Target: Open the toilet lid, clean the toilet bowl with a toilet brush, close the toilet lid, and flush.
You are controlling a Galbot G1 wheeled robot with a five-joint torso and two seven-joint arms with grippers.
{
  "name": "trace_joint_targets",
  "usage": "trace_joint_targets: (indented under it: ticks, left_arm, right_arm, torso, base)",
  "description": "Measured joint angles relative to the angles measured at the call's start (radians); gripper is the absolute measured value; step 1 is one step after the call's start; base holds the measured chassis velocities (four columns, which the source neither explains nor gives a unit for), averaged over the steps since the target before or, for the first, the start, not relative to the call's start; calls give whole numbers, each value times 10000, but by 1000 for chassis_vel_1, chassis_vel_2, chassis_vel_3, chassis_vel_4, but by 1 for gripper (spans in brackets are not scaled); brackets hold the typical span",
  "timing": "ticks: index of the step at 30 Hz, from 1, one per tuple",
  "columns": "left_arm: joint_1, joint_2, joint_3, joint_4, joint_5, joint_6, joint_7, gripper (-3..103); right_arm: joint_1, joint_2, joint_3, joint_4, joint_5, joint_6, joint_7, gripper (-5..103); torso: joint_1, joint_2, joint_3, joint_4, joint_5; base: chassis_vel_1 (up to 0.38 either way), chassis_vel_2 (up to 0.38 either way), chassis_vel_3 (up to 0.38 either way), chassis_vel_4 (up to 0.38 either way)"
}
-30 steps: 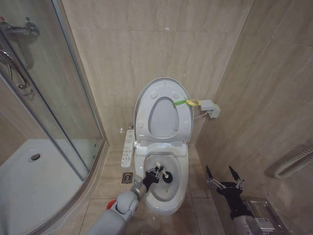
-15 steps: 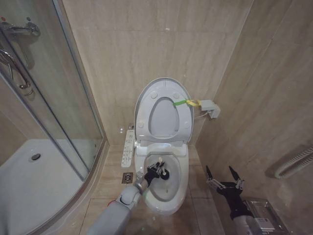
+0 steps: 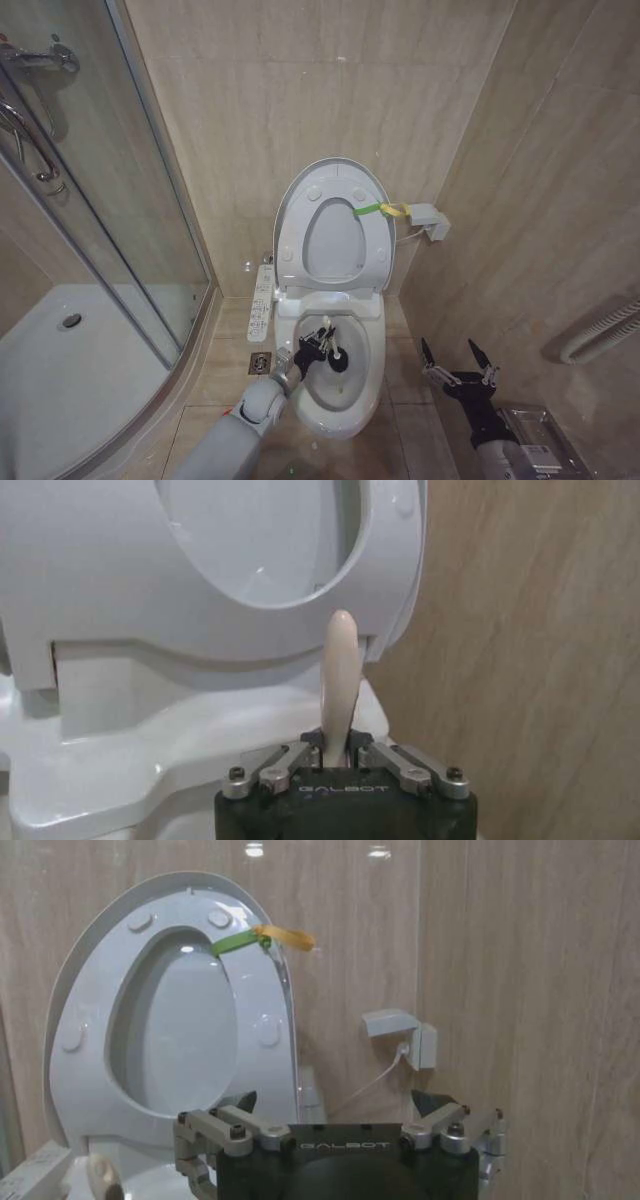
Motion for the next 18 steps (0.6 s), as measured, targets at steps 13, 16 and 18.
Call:
trace_joint_targets:
  ticks: [13, 16, 18]
  left_arm:
    - [1895, 300, 58, -1568, 274, 503, -442, 16]
    - [1807, 267, 81, -1301, 339, 465, -418, 16]
    - [1643, 239, 102, -966, 352, 436, -396, 16]
  right_arm:
    - [0, 0, 0, 0, 0, 1, 0, 100]
    - [0, 0, 0, 0, 0, 1, 0, 100]
    - [0, 0, 0, 0, 0, 1, 0, 100]
  torso:
    - [-3, 1, -3, 4, 4]
    - [-3, 1, -3, 3, 3]
    - [-3, 1, -3, 3, 3]
  base:
    - [0, 0, 0, 0]
    - [0, 0, 0, 0]
    - [0, 0, 0, 0]
